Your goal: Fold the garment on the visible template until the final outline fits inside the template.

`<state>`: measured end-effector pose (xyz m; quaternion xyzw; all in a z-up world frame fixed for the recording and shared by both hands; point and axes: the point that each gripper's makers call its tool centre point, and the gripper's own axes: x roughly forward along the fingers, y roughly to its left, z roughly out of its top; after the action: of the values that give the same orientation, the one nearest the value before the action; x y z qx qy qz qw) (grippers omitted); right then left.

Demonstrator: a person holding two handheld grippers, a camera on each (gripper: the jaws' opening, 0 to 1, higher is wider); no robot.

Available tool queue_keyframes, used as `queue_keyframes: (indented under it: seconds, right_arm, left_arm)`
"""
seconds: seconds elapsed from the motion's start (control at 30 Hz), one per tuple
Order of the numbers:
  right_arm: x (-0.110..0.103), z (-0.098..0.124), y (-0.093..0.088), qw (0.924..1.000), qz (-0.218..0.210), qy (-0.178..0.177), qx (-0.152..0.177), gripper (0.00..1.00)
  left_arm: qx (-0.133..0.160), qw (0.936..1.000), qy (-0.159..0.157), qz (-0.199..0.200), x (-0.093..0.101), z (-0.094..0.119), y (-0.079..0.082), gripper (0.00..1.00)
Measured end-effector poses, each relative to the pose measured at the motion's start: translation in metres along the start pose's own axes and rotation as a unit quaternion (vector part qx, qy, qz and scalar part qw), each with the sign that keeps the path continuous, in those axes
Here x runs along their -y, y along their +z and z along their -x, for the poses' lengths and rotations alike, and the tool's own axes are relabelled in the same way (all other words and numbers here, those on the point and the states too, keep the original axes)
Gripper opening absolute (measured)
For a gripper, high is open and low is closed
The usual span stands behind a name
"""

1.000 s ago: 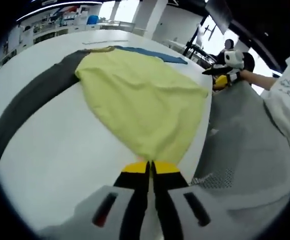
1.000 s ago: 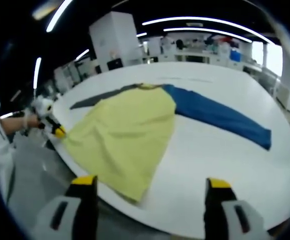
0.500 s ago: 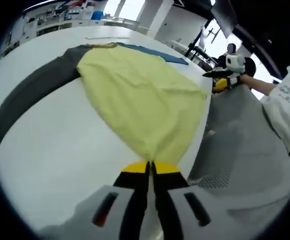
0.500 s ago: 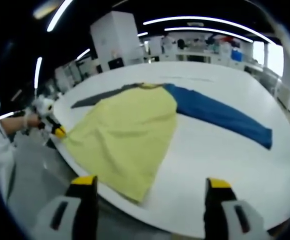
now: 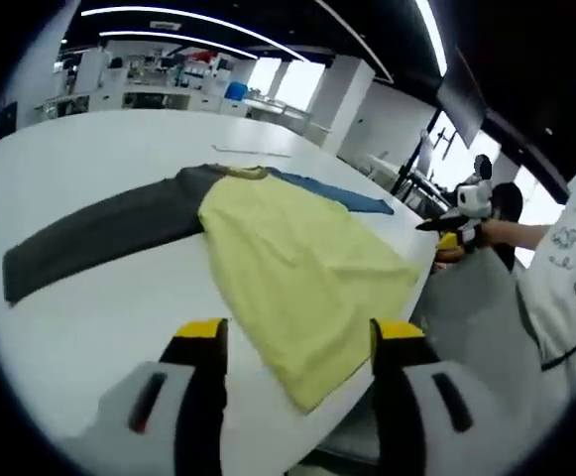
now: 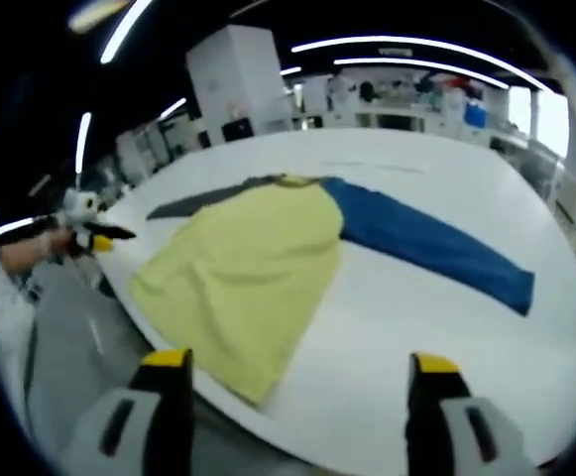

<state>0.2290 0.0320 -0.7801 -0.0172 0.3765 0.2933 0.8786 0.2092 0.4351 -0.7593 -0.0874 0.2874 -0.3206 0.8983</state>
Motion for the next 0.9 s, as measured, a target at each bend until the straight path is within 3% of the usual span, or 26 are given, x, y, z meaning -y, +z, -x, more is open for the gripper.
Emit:
queue_keyframes:
  seconds: [0.1,0.2,0.37,0.57,0.67,0.73,0.9]
  right_arm:
    - [0.002,0.003,0.009,0.9999,0.010,0.005,-0.002,0.92]
    - [0.011,0.005,0.016,0.9999,0.014,0.004,-0.002,0.95]
    - [0.031,0.009,0.039,0.9998,0.006,0.006,0.019,0.97]
    - [0.069,0.006,0.064,0.9984,0.003,-0.009,0.055,0.95]
    - [0.075,0.011,0.077,0.9939,-0.053,-0.002,0.097,0.97]
    - [0.091,0.012,0.078,0.9927,-0.058,-0.015,0.104,0.94]
    - [0.129,0.002,0.064,0.9935,-0.067,-0.038,0.083,0.88]
  left_arm:
    - [0.015,0.9993,0.027,0.019,0.001,0.005,0.005,0.85]
    - [0.039,0.9980,0.042,0.026,0.009,0.011,0.012,0.98]
    - [0.089,0.9931,0.066,0.039,0.013,0.019,0.029,0.99]
    - [0.095,0.9919,0.080,0.025,0.016,0.017,0.034,0.99]
    - [0.112,0.9890,0.090,0.036,0.017,0.017,0.036,0.99]
    - [0.121,0.9872,0.095,0.044,0.021,0.017,0.037,0.99]
    - [0.132,0.9852,0.100,0.045,0.026,0.017,0.041,0.99]
